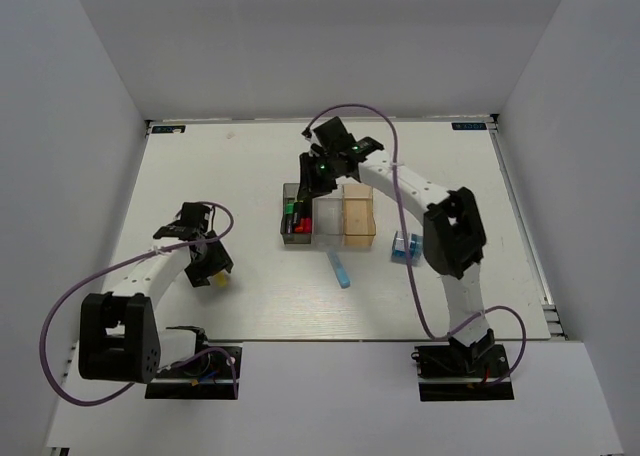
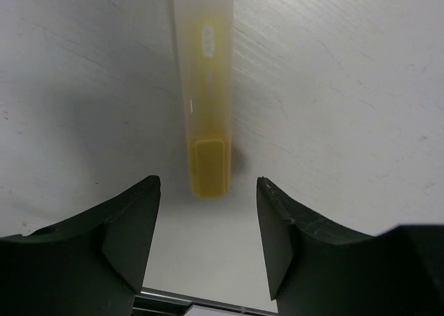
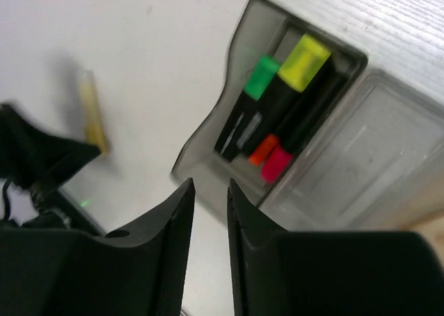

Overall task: Sort the stationery into containers
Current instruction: Place the pen in the storage box, then pick up the pen from the center of the board.

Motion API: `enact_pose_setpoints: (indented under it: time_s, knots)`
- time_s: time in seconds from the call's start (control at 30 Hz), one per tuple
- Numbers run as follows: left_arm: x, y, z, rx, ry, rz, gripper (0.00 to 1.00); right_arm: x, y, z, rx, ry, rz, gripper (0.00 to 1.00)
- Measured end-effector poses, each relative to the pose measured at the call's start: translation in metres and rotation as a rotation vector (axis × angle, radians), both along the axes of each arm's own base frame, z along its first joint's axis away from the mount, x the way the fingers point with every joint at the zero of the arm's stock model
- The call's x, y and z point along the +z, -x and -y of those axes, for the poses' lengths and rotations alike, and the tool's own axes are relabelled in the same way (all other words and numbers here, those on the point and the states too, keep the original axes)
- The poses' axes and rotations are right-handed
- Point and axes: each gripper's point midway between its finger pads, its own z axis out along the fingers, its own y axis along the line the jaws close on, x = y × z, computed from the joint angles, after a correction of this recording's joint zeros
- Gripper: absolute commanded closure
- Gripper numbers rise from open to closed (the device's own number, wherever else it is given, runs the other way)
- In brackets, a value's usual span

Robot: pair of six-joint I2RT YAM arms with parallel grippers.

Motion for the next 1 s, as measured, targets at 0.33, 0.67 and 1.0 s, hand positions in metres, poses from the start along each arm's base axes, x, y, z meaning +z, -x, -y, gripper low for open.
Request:
enact_pose_setpoints:
  time_s: [0.33,0.67,1.0]
  knots:
    - [-0.021,-0.001,-0.008,-0.003,-0.049,-0.101,0.62,0.114,0.069,0.062,0.075,-0.139,0.233,0.65]
    - [-0.018,-0.006,-0.005,-0.056,-0.084,-0.111,1.00,0.106,0.103,0.119,0.135,-0.047,0.379,0.27]
    - [0.111,-0.073,0.108,-0.413,-0.049,0.301,1.00,0.030,0.127,0.189,0.195,0.227,0.448,1.00]
